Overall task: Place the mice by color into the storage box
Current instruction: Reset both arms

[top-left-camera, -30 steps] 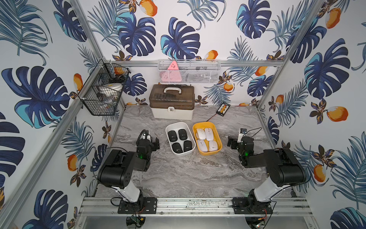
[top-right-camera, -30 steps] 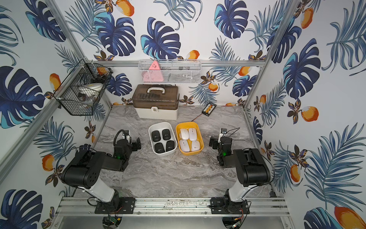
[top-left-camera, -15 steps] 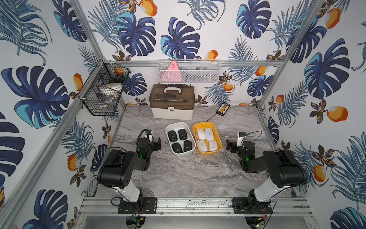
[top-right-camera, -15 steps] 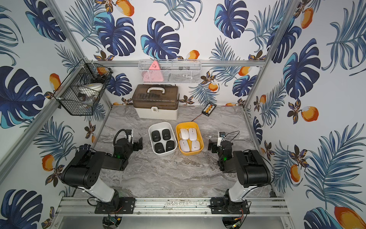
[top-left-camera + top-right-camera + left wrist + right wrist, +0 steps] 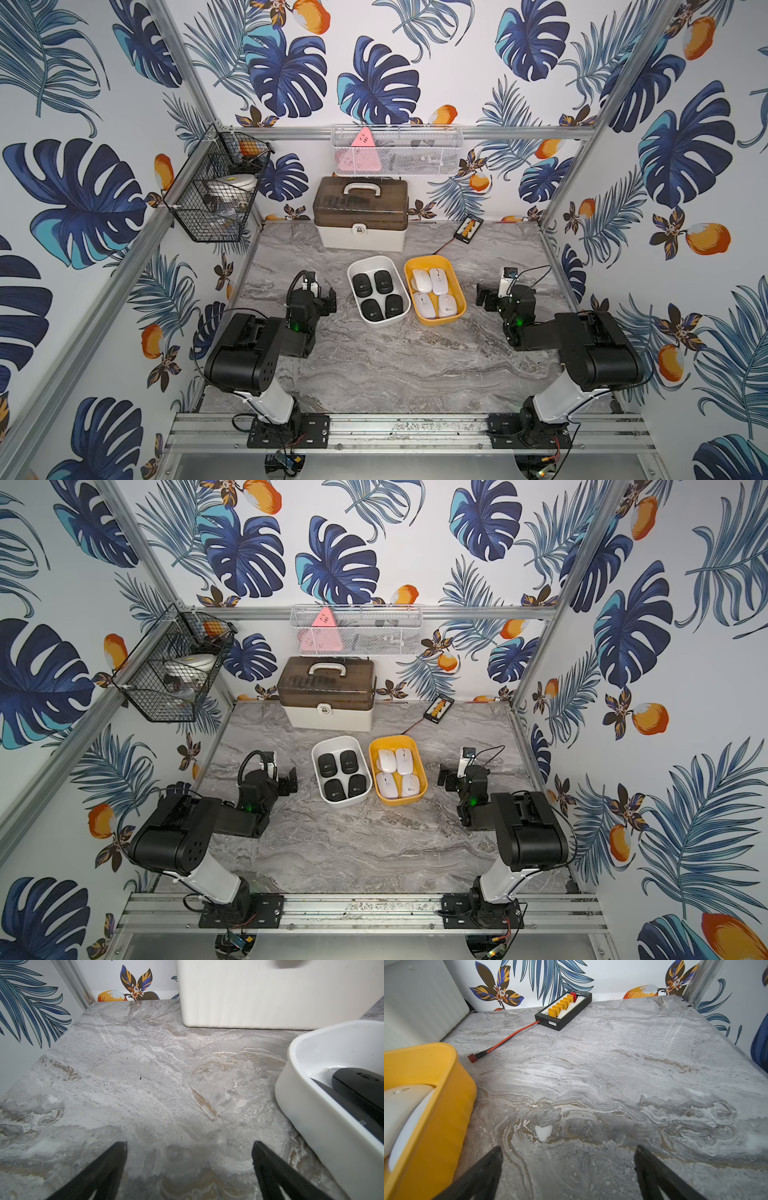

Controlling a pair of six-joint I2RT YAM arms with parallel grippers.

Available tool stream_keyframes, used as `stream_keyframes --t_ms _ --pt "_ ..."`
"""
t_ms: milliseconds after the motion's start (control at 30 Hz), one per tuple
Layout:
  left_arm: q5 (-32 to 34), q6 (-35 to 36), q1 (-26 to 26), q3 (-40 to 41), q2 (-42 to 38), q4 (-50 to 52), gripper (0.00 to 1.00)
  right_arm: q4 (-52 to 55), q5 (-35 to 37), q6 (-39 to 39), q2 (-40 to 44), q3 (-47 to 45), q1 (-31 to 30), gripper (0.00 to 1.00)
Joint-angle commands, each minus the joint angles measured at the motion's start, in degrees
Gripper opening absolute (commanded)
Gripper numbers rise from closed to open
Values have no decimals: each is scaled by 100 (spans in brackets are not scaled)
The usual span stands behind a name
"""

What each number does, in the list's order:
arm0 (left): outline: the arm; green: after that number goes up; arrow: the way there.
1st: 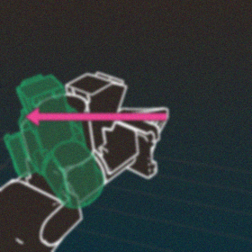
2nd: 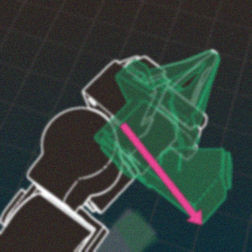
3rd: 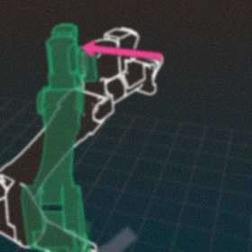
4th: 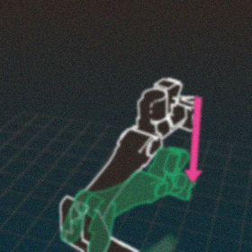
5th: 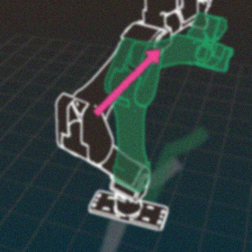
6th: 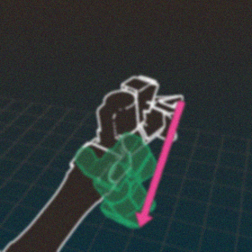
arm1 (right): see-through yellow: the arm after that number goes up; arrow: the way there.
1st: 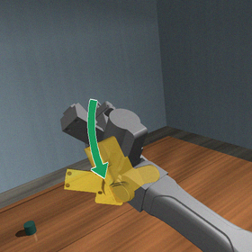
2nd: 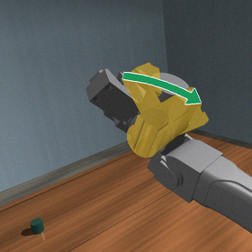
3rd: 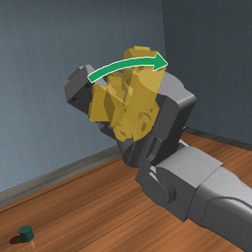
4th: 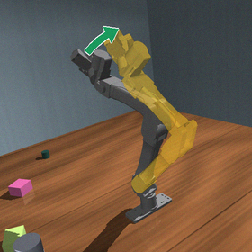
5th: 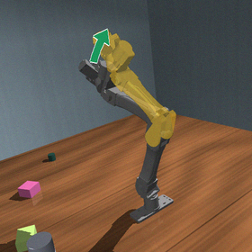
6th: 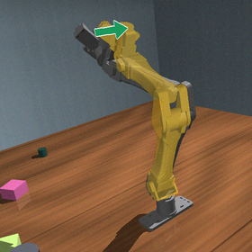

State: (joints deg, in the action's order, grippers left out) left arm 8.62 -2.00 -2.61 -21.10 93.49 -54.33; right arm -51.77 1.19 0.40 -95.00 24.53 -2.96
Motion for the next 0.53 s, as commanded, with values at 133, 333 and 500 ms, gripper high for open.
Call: stream_keyframes --t_ms 133,333,500 --pt "23 -40 6 -10 -7 -167 99 -34 48 -35 -6 -1 -20 100" --pt "29 -33 6 -16 -7 -166 99 105 26 -6 -18 49 -13 100" --pt "16 -46 6 -9 -11 -172 99 -35 44 -29 1 -21 -19 100"
